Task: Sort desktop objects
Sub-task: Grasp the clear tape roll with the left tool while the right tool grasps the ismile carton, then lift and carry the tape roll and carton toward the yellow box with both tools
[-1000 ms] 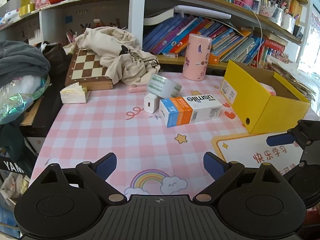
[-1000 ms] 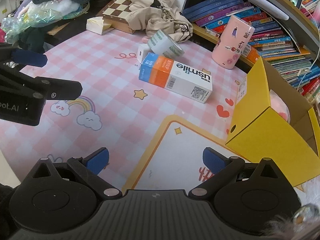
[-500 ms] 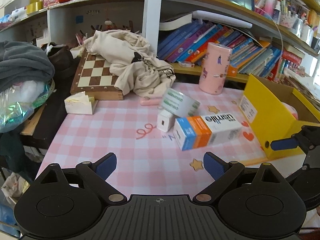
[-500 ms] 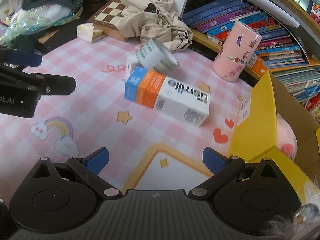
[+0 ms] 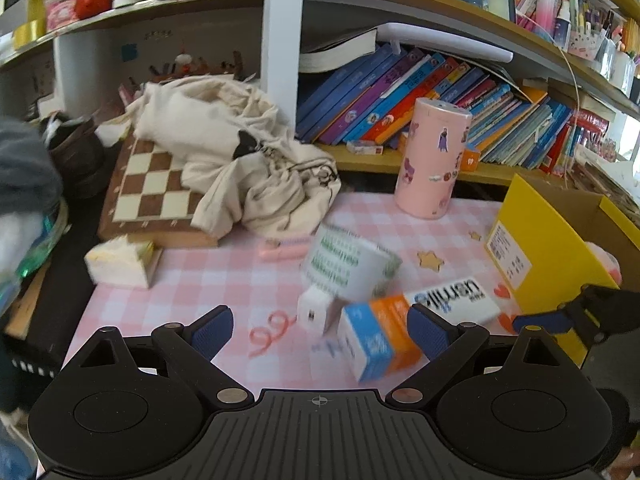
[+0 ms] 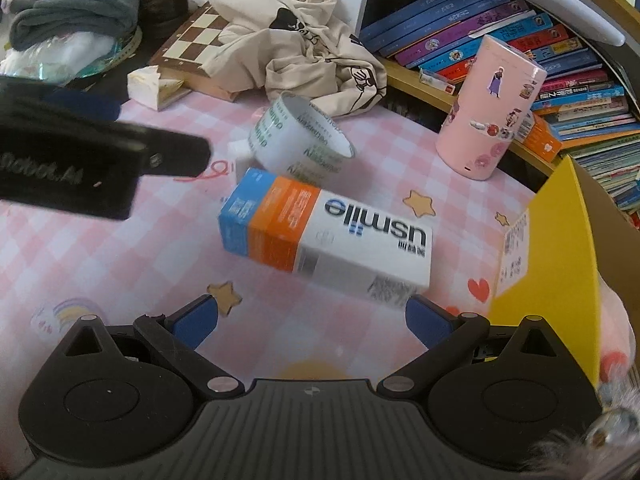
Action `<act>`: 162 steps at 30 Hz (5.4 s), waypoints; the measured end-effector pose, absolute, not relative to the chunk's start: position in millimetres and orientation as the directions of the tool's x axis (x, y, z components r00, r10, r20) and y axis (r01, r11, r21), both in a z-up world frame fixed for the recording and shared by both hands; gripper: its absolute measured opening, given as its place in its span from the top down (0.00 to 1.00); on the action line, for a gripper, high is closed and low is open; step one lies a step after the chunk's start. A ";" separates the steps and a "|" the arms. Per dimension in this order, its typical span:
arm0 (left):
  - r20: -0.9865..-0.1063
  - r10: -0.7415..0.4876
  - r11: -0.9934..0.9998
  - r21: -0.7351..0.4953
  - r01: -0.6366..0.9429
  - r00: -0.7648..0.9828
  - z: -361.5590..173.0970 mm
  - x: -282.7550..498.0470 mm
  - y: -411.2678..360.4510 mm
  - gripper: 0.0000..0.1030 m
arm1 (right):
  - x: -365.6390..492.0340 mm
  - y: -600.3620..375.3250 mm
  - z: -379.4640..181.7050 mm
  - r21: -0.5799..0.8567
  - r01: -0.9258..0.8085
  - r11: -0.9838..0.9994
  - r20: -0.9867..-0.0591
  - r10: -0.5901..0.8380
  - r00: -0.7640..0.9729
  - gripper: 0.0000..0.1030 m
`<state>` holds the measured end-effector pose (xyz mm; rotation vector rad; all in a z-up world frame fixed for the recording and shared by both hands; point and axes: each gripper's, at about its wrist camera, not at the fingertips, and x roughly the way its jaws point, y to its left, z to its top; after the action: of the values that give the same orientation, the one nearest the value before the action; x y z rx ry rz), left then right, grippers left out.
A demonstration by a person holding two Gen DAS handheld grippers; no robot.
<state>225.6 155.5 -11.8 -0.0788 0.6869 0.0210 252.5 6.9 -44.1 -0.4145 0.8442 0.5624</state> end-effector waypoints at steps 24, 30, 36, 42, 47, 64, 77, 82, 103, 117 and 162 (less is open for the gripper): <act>-0.747 -0.064 0.995 0.003 0.099 0.661 -57.0 341.7 136.4 0.07 | 304.8 31.6 -65.7 -0.215 -0.705 0.676 -0.756 0.342 0.558 0.00; -0.767 -0.050 0.994 0.022 0.104 0.640 -66.5 349.6 134.2 0.07 | 302.4 46.1 -74.0 -0.296 -0.767 0.570 -0.755 0.353 0.553 0.00; -0.766 -0.063 0.993 0.013 0.114 0.640 -66.4 349.8 137.1 0.10 | 308.2 46.6 -74.8 -0.281 -0.791 0.543 -0.769 0.367 0.524 0.00; -0.762 -0.091 0.994 -0.026 0.110 0.642 -59.8 340.9 146.7 0.18 | 304.4 42.0 -68.9 -0.284 -0.787 0.547 -0.780 0.345 0.522 0.15; -0.728 -0.108 0.994 -0.056 0.099 0.676 -44.5 321.3 150.4 0.19 | 293.6 31.0 -60.0 -0.246 -0.769 0.590 -0.788 0.340 0.513 0.32; -0.629 -0.170 0.981 -0.179 0.072 0.758 3.5 242.0 165.0 0.19 | 221.1 -2.3 -40.2 -0.045 -0.735 0.677 -0.845 0.367 0.389 0.50; -0.648 -0.151 0.972 -0.237 -0.009 0.747 -1.8 184.2 182.4 0.19 | 204.3 4.2 -53.5 -0.054 -0.737 0.673 -0.866 0.337 0.371 0.48; -0.661 -0.149 0.968 -0.251 -0.029 0.735 -8.0 168.2 184.1 0.19 | 205.5 4.4 -62.3 -0.047 -0.729 0.683 -0.871 0.329 0.364 0.48; -0.634 -0.188 0.962 -0.274 0.009 0.750 -0.2 117.9 179.0 0.19 | 158.1 -22.2 -21.9 0.084 -0.634 0.768 -0.812 0.422 0.403 0.52; -0.630 -0.236 0.953 -0.299 0.050 0.740 -2.7 92.0 172.3 0.18 | 125.6 -31.1 -26.1 0.070 -0.590 0.804 -0.832 0.373 0.410 0.52; -0.641 -0.480 0.874 -0.291 0.389 0.599 -2.2 116.8 18.4 0.18 | 83.4 -199.5 -21.0 0.120 -0.224 0.967 -0.847 0.217 0.485 0.52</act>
<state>116.8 18.4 -2.2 -0.1255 0.7801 -0.5055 83.4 -199.5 -21.0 -0.0073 1.0294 0.2687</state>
